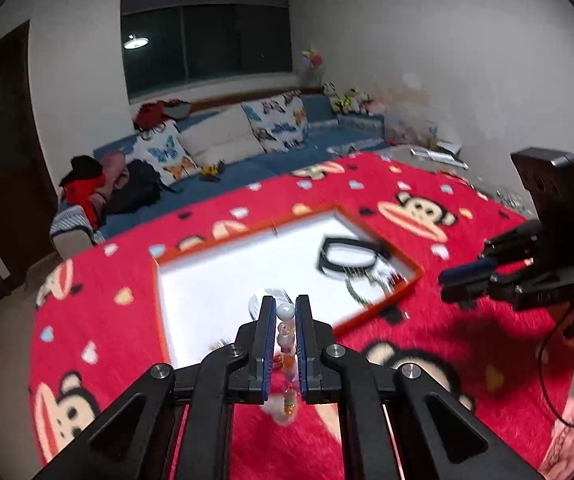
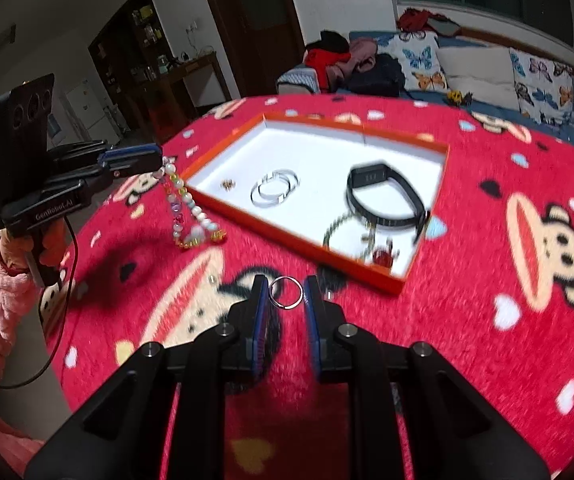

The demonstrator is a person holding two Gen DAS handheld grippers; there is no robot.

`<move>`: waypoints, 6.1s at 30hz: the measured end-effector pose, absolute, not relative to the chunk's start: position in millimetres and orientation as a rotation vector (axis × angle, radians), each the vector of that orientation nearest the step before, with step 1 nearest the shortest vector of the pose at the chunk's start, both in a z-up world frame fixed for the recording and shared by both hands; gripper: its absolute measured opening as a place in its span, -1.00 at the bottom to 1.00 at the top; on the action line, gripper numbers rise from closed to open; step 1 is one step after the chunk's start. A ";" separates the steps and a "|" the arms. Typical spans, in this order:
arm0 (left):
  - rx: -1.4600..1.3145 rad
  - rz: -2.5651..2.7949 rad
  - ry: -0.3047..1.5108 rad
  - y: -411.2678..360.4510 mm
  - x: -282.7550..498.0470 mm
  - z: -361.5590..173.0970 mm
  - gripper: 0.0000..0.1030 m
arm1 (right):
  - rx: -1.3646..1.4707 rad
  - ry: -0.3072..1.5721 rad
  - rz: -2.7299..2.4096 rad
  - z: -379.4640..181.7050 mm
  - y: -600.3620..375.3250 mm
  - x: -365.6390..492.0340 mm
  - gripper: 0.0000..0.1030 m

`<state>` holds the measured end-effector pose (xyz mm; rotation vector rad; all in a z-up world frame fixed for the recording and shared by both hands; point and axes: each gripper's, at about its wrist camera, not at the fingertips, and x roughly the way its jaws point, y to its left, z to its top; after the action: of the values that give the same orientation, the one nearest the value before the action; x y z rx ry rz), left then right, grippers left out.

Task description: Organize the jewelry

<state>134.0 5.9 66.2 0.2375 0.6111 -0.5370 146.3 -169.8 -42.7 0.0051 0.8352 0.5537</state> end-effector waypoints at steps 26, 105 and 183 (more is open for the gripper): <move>0.186 -0.438 0.727 20.3 267.2 37.5 -0.82 | 0.023 0.910 0.533 -81.5 -127.3 235.6 -0.63; 0.271 -0.625 0.928 -45.2 118.3 -45.3 -0.46 | -0.053 0.967 0.336 -106.7 -160.4 163.9 -0.73; 0.010 -0.332 0.849 -12.2 103.6 24.7 -0.81 | -0.008 0.852 0.356 -66.7 -149.8 130.5 -0.14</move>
<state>103.6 -12.2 24.7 0.0097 0.8494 -0.3320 130.5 -149.8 -66.7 -0.0077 0.8525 0.3559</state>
